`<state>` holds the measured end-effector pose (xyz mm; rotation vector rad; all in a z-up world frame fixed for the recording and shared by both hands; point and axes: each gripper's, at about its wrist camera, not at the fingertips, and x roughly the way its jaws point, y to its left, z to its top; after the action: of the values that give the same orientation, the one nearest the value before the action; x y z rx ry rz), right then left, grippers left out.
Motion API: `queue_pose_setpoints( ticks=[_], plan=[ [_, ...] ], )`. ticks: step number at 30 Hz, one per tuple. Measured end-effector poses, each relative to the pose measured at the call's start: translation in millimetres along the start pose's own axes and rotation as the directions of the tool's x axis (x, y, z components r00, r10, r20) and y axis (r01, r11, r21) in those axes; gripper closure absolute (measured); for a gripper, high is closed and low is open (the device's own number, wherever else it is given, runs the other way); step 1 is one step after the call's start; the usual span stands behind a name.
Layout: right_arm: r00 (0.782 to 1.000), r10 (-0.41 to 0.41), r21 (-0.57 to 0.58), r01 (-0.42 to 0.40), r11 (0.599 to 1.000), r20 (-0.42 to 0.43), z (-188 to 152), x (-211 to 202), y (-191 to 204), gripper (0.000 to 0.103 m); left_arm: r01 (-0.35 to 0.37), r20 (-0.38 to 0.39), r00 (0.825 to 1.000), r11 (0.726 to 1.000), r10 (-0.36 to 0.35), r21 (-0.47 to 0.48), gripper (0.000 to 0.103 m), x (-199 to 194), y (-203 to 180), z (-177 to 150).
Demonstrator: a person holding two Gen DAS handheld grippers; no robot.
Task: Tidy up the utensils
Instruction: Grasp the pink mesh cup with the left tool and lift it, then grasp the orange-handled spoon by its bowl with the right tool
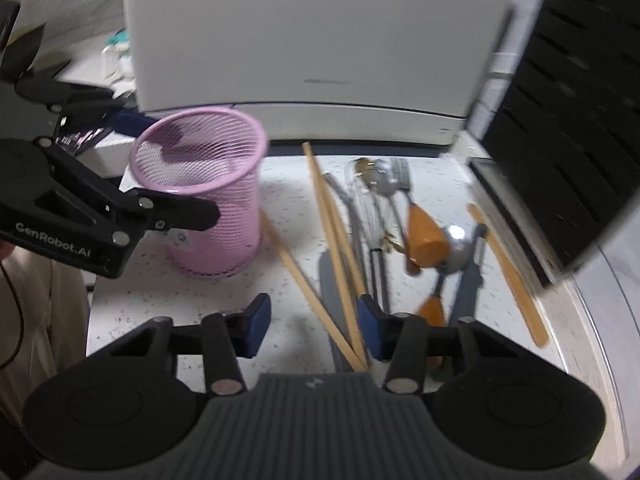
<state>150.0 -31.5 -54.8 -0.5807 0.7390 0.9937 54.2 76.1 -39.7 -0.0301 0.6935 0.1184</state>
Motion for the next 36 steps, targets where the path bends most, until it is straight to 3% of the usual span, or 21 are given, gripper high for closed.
queue_pose_setpoints(
  ticks=[3,7,11,14,20,23,31,36],
  plan=[
    [0.998,0.04,-0.034,-0.042,0.999,-0.057,12.5,11.8,0.2,0.072,0.014,-0.026,1.0,1.0,-0.014,0.013,0.013,-1.9,3.5,1.9],
    [0.994,0.052,-0.074,-0.059,0.996,-0.096,28.5,22.0,-2.0,0.072,0.049,-0.043,0.998,0.999,-0.048,0.022,0.015,-3.0,9.3,2.6],
    [0.99,0.107,-0.061,-0.113,0.992,-0.086,43.2,26.9,-2.2,0.078,0.082,-0.046,0.996,0.996,-0.081,0.032,0.015,-4.1,15.3,2.7],
    [0.993,0.099,-0.089,-0.104,0.99,-0.064,50.9,28.2,5.0,0.086,0.105,-0.037,0.994,0.994,-0.104,0.03,0.012,-4.7,20.4,2.2],
    [0.992,0.123,-0.101,-0.124,0.987,-0.017,57.0,28.2,9.4,0.088,0.124,-0.005,0.992,0.991,-0.124,0.047,0.003,-2.0,20.6,0.2],
    [0.988,0.156,-0.09,-0.156,0.984,-0.005,56.5,28.1,6.6,0.094,0.119,0.006,0.993,0.991,-0.119,0.059,0.002,-1.5,18.1,-1.7],
    [0.968,0.251,-0.006,-0.251,0.968,-0.006,53.4,23.1,2.1,0.102,0.096,0.032,0.995,0.991,-0.099,0.093,0.005,1.4,11.5,-3.8],
    [0.974,0.225,-0.022,-0.225,0.974,-0.014,50.8,15.6,4.8,0.1,0.117,0.008,0.993,0.99,-0.118,0.08,0.011,2.9,12.7,-3.9]
  ],
)
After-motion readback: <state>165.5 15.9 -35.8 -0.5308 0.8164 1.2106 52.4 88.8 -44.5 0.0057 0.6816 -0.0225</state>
